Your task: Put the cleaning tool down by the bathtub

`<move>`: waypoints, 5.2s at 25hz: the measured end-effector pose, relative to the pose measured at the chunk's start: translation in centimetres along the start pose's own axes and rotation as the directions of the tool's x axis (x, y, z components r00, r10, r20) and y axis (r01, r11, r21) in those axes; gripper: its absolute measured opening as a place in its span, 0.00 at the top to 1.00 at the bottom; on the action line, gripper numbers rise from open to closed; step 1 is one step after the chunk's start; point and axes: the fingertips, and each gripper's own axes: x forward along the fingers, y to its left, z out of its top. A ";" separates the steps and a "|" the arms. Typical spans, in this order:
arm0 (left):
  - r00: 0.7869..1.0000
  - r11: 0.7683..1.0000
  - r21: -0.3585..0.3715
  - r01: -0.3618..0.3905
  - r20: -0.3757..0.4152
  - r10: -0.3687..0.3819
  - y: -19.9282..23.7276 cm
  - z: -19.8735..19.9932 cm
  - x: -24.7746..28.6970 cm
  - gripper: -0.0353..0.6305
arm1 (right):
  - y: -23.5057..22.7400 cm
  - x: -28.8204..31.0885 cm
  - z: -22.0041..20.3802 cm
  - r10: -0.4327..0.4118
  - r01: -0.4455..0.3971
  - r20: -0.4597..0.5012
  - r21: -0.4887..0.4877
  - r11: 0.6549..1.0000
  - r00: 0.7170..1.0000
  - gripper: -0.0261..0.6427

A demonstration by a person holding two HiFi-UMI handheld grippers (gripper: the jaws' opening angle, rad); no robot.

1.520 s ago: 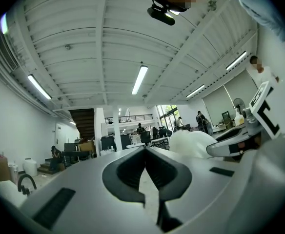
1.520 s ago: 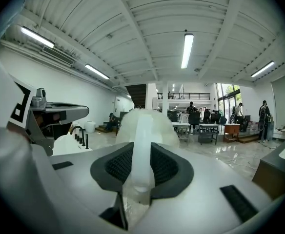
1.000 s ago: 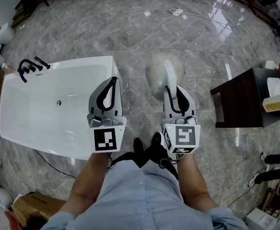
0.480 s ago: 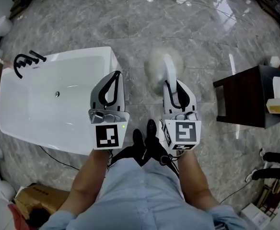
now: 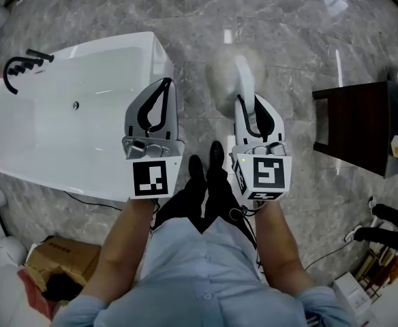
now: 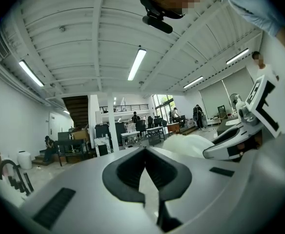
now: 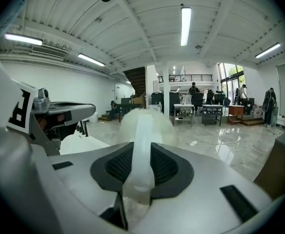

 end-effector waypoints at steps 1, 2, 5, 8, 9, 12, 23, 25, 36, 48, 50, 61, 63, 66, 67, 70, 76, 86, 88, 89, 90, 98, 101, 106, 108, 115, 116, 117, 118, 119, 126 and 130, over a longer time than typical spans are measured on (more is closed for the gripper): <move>1.000 1.000 0.009 0.004 -0.010 -0.004 -0.2 -0.7 0.3 0.92 | -0.1 0.4 -0.6 0.004 -0.004 -0.010 0.002 1.000 1.000 0.81; 1.000 1.000 0.018 0.009 -0.021 -0.009 -0.4 -1.5 0.6 0.92 | -0.3 0.8 -1.3 0.007 -0.007 -0.019 0.004 1.000 1.000 0.81; 0.999 1.000 0.016 0.015 -0.043 -0.014 -0.6 -4.0 1.5 0.92 | -0.5 2.4 -3.1 0.016 -0.016 -0.039 0.007 1.000 0.999 0.81; 0.999 1.000 -0.019 0.014 -0.047 -0.015 -1.0 -6.3 2.0 0.92 | -0.6 3.6 -5.0 0.026 -0.026 -0.061 0.009 1.000 0.998 0.81; 0.998 1.000 -0.024 0.015 -0.053 -0.016 -1.3 -7.1 2.1 0.92 | -0.6 3.8 -5.7 0.031 -0.030 -0.071 0.011 0.999 0.997 0.81; 0.996 0.999 -0.028 0.016 -0.082 -0.018 -2.1 -9.4 2.3 0.92 | -0.6 4.4 -7.6 0.048 -0.047 -0.100 0.014 0.999 0.994 0.81; 0.992 0.998 -0.056 0.003 -0.126 -0.010 -3.1 -17.7 4.6 0.92 | -1.0 8.2 -15.2 0.082 -0.077 -0.170 0.036 0.996 0.982 0.81; 0.991 0.998 -0.067 0.000 -0.131 -0.009 -3.1 -19.2 5.2 0.92 | -0.9 8.9 -16.6 0.089 -0.082 -0.185 0.043 0.996 0.979 0.81; 0.986 0.996 -0.090 0.024 -0.165 -0.038 -3.9 -28.6 6.9 0.92 | -1.2 13.6 -25.0 0.097 -0.082 -0.259 0.066 0.994 0.961 0.81; 0.974 0.995 -0.097 0.006 -0.226 -0.028 -4.2 -39.5 7.2 0.92 | 0.6 17.8 -34.3 0.127 -0.098 -0.311 0.106 0.990 0.942 0.81; 0.973 0.995 -0.101 -0.006 -0.230 -0.017 -4.2 -40.8 7.2 0.92 | 1.0 18.1 -35.7 0.134 -0.104 -0.318 0.111 0.988 0.939 0.81; 0.963 0.994 -0.104 -0.019 -0.270 -0.010 -6.2 -49.0 6.8 0.92 | 1.1 19.0 -44.5 0.130 -0.082 -0.366 0.143 0.986 0.922 0.81; 0.960 0.994 -0.104 -0.023 -0.281 -0.007 -6.5 -50.6 6.5 0.92 | 1.2 19.1 -46.2 0.131 -0.080 -0.377 0.150 0.985 0.917 0.81; 0.958 0.994 -0.106 -0.023 -0.287 -0.009 -7.1 -53.0 6.2 0.92 | 1.6 19.3 -48.7 0.134 -0.079 -0.389 0.154 0.985 0.911 0.81; 0.957 0.994 -0.105 -0.018 -0.288 -0.013 -7.4 -53.8 6.2 0.92 | 1.5 19.3 -49.4 0.130 -0.074 -0.393 0.156 0.985 0.910 0.81; 0.952 0.994 -0.105 -0.006 -0.306 -0.027 -8.2 -56.3 5.8 0.92 | 1.2 19.4 -51.5 0.105 -0.040 -0.413 0.164 0.986 0.904 0.81; 0.947 0.994 -0.112 -0.001 -0.319 -0.035 -8.5 -59.3 5.2 0.92 | 2.0 20.1 -54.1 0.118 -0.052 -0.426 0.163 0.985 0.897 0.81; 0.948 0.991 -0.131 0.000 -0.316 -0.042 -7.2 -61.6 6.9 0.92 | 2.5 23.1 -54.9 0.122 -0.065 -0.422 0.147 0.987 0.898 0.81; 0.948 0.992 -0.127 0.018 -0.312 -0.057 -7.2 -61.9 7.5 0.92 | 2.7 23.5 -54.9 0.122 -0.067 -0.420 0.143 0.987 0.899 0.81; 0.948 0.992 -0.126 0.025 -0.311 -0.063 -7.2 -62.1 7.7 0.92 | 2.7 23.7 -54.9 0.121 -0.067 -0.419 0.142 0.988 0.900 0.81; 0.948 0.992 -0.126 0.029 -0.311 -0.068 -7.1 -62.3 8.0 0.92 | 2.6 23.8 -55.0 0.121 -0.067 -0.419 0.141 0.988 0.900 0.81; 0.955 0.992 -0.126 0.017 -0.290 -0.054 -6.2 -63.3 9.7 0.92 | 2.3 24.5 -55.3 0.111 -0.061 -0.408 0.134 0.989 0.906 0.81; 0.959 0.993 -0.112 0.019 -0.278 -0.050 -5.7 -62.9 10.6 0.92 | 2.2 24.8 -54.9 0.114 -0.066 -0.400 0.132 0.989 0.909 0.81; 0.969 0.996 -0.093 0.000 -0.246 -0.023 -4.5 -61.6 12.2 0.92 | 1.7 25.7 -53.8 0.116 -0.073 -0.384 0.123 0.990 0.916 0.81; 0.971 0.997 -0.081 0.005 -0.239 -0.024 -4.5 -61.4 12.5 0.92 | 1.6 25.9 -53.8 0.116 -0.073 -0.384 0.124 0.990 0.916 0.81; 0.966 0.998 -0.067 -0.012 -0.257 -0.006 -4.0 -62.5 13.0 0.92 | 1.7 27.1 -54.5 0.126 -0.083 -0.384 0.128 0.988 0.915 0.81; 0.967 0.998 -0.064 -0.012 -0.255 -0.004 -4.0 -62.8 13.1 0.92 | 1.7 27.2 -54.9 0.128 -0.084 -0.386 0.129 0.988 0.914 0.81; 0.968 0.998 -0.061 -0.011 -0.252 -0.005 -3.9 -63.0 13.2 0.92 | 1.8 27.4 -55.2 0.129 -0.085 -0.388 0.129 0.988 0.913 0.81; 0.968 0.998 -0.058 -0.010 -0.250 -0.005 -3.9 -63.3 13.3 0.92 | 1.9 27.6 -55.6 0.131 -0.086 -0.390 0.130 0.988 0.911 0.81; 0.968 0.998 -0.057 -0.009 -0.250 -0.005 -3.9 -63.6 13.3 0.92 | 2.0 27.8 -56.0 0.132 -0.087 -0.392 0.131 0.988 0.910 0.81; 0.961 0.999 -0.030 -0.033 -0.274 0.024 -3.0 -67.0 13.5 0.92 | 3.0 29.0 -58.9 0.142 -0.099 -0.406 0.125 0.987 0.903 0.81; 0.966 0.998 -0.028 -0.052 -0.254 0.043 -2.6 -68.6 14.3 0.92 | 3.5 29.9 -60.7 0.144 -0.102 -0.405 0.123 0.987 0.903 0.81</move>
